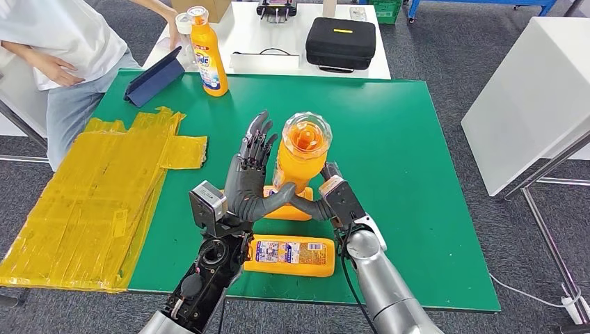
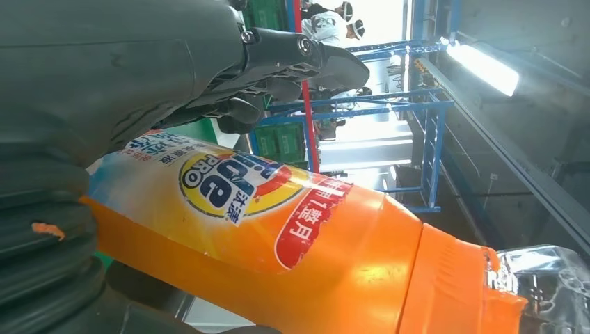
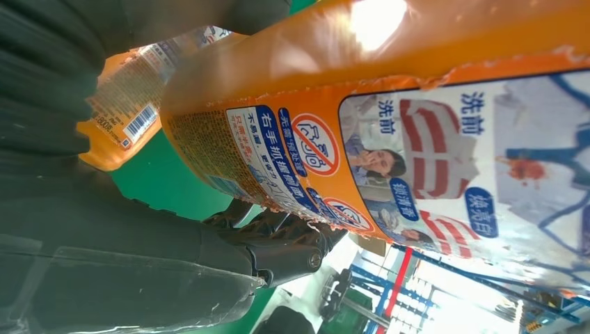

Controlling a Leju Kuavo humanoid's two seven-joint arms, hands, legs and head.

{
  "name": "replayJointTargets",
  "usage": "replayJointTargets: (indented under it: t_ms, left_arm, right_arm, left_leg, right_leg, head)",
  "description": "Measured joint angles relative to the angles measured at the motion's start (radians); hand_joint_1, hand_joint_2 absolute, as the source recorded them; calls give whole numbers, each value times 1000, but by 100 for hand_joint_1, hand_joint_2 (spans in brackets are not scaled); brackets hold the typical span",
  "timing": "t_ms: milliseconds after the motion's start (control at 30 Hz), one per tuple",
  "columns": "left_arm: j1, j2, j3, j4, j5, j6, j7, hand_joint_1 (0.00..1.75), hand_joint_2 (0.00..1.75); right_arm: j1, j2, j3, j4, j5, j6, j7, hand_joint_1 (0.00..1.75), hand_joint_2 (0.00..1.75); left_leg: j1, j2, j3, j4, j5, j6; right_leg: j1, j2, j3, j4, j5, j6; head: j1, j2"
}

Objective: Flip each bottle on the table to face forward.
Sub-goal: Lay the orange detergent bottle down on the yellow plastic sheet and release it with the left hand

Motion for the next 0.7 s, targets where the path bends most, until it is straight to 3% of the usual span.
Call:
replayJointTargets:
  t_ms: [700]
  left_arm:
    - [0,0,0,-3,-10,3,5,0,175]
  right_arm:
    - [0,0,0,9,18,8,47,175,175]
  left_leg:
    - [0,0,0,0,0,0]
  right_leg:
    - [0,0,0,0,0,0]
  head:
    - [0,0]
